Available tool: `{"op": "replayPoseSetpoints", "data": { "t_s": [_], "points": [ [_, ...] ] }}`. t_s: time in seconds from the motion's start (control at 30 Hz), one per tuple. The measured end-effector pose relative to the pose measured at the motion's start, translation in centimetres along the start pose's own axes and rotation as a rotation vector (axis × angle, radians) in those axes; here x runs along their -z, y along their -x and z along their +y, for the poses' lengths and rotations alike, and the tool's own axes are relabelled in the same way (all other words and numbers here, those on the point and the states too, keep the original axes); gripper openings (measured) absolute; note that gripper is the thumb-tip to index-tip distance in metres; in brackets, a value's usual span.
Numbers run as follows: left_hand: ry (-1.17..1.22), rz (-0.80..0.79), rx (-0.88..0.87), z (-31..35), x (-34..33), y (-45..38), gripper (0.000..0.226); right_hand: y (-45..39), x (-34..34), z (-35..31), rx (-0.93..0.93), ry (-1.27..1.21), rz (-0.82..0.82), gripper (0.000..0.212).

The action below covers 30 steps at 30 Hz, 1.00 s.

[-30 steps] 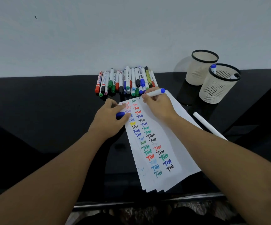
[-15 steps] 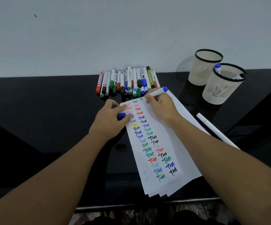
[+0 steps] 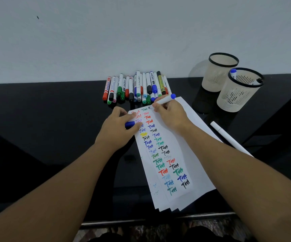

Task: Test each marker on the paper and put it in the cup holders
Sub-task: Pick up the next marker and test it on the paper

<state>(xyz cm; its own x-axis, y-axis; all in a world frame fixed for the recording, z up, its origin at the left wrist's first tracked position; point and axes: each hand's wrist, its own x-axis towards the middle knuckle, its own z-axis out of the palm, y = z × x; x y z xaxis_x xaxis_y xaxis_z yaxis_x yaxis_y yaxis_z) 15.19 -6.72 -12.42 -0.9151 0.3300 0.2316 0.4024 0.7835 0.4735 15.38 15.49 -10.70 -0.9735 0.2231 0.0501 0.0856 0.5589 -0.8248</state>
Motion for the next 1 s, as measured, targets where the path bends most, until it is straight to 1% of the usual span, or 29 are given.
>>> {"op": "replayPoseSetpoints", "data": {
  "t_s": [0.1,0.33,0.47,0.63,1.0],
  "points": [
    [0.004,0.004,-0.004,-0.03,0.01,0.04,0.06,0.08,0.05,-0.04,-0.004,-0.008,0.049,0.027],
    [0.007,0.008,-0.011,-0.15,-0.07,0.04,0.06,0.11,0.23,-0.02,-0.01,0.006,0.031,0.031],
    [0.008,0.005,-0.013,-0.11,0.0,0.12,0.06,0.27,0.4,0.07,-0.005,-0.036,0.044,0.025],
    [0.016,0.01,-0.008,-0.1,-0.04,0.09,0.059,0.07,0.16,0.14,-0.012,-0.005,0.041,0.03],
    [0.024,0.009,-0.004,-0.1,-0.04,0.15,0.059,0.09,0.28,0.07,-0.016,-0.001,0.061,0.031]
  ]
}}
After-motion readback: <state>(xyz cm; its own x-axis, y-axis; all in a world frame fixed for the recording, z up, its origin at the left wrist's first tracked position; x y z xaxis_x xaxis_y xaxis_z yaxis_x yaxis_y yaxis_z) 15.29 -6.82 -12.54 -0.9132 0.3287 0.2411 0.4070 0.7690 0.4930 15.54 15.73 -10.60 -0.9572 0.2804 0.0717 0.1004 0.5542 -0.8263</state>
